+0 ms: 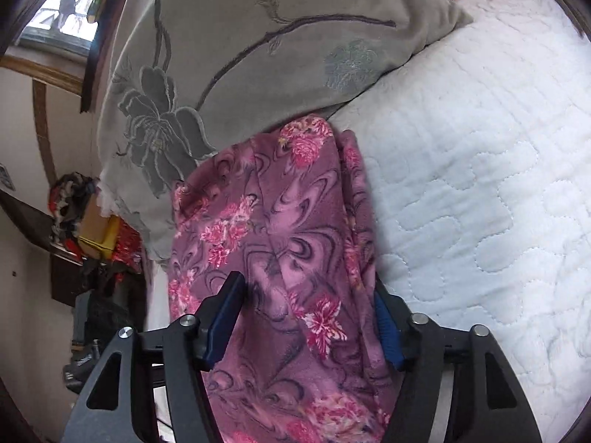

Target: Fold small clothes

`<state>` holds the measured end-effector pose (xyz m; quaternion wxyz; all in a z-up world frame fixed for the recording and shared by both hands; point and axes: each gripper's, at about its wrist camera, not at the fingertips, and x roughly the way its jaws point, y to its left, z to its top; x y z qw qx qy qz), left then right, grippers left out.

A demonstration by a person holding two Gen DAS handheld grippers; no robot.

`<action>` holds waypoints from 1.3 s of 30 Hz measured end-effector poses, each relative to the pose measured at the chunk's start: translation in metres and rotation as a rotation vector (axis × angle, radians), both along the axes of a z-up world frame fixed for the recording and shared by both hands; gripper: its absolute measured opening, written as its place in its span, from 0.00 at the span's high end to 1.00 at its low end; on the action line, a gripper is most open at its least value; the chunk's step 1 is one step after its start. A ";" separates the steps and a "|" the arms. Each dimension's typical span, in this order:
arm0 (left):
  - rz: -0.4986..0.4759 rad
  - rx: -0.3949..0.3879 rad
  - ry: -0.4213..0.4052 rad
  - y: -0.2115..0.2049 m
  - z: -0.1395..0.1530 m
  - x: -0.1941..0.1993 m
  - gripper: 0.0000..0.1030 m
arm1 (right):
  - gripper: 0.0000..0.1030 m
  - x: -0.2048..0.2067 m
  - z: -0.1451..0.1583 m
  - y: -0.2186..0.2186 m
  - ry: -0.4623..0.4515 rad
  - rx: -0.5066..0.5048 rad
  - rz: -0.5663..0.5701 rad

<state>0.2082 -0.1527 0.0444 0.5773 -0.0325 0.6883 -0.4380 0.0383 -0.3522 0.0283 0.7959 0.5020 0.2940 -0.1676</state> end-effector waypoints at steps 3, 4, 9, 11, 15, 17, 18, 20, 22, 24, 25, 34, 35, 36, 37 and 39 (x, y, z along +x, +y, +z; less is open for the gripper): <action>-0.040 0.000 -0.081 0.007 0.012 -0.005 0.65 | 0.73 -0.006 0.012 0.010 0.017 -0.080 -0.006; -0.046 -0.010 -0.087 0.009 0.016 -0.006 0.68 | 0.75 -0.007 0.015 0.012 0.020 -0.095 -0.013; -0.040 -0.033 -0.093 0.025 0.033 -0.005 0.70 | 0.77 -0.014 0.040 0.028 0.019 -0.126 -0.037; -0.040 -0.039 -0.108 0.038 0.042 -0.006 0.70 | 0.78 -0.014 0.050 0.037 0.010 -0.139 -0.031; -0.028 -0.045 -0.143 0.065 0.059 -0.007 0.70 | 0.78 -0.012 0.070 0.061 -0.018 -0.138 -0.012; -0.020 -0.042 -0.174 0.083 0.068 -0.007 0.70 | 0.78 -0.006 0.078 0.077 -0.032 -0.137 0.002; -0.016 -0.035 -0.190 0.089 0.071 -0.007 0.70 | 0.78 -0.005 0.080 0.084 -0.039 -0.134 0.006; -0.006 -0.021 -0.214 0.107 0.077 -0.006 0.70 | 0.78 -0.002 0.081 0.098 -0.052 -0.118 0.014; 0.008 -0.014 -0.231 0.121 0.081 -0.005 0.70 | 0.78 0.002 0.083 0.114 -0.054 -0.107 0.025; 0.021 -0.009 -0.244 0.136 0.083 -0.004 0.70 | 0.78 0.006 0.083 0.130 -0.057 -0.100 0.041; 0.027 -0.002 -0.249 0.144 0.083 -0.002 0.70 | 0.78 0.007 0.083 0.137 -0.057 -0.097 0.047; 0.028 0.094 -0.204 0.181 0.038 0.002 0.68 | 0.77 0.020 0.054 0.180 0.014 -0.067 0.085; 0.027 0.111 -0.190 0.186 0.031 0.003 0.68 | 0.77 0.023 0.043 0.183 0.067 -0.066 0.099; 0.026 0.128 -0.167 0.190 0.022 0.005 0.65 | 0.76 0.024 0.037 0.184 0.104 -0.065 0.107; 0.024 0.119 -0.150 0.196 0.016 0.007 0.64 | 0.74 0.025 0.029 0.185 0.148 -0.067 0.118; 0.016 0.066 -0.153 0.204 0.021 0.011 0.64 | 0.68 0.020 0.027 0.184 0.141 -0.061 0.121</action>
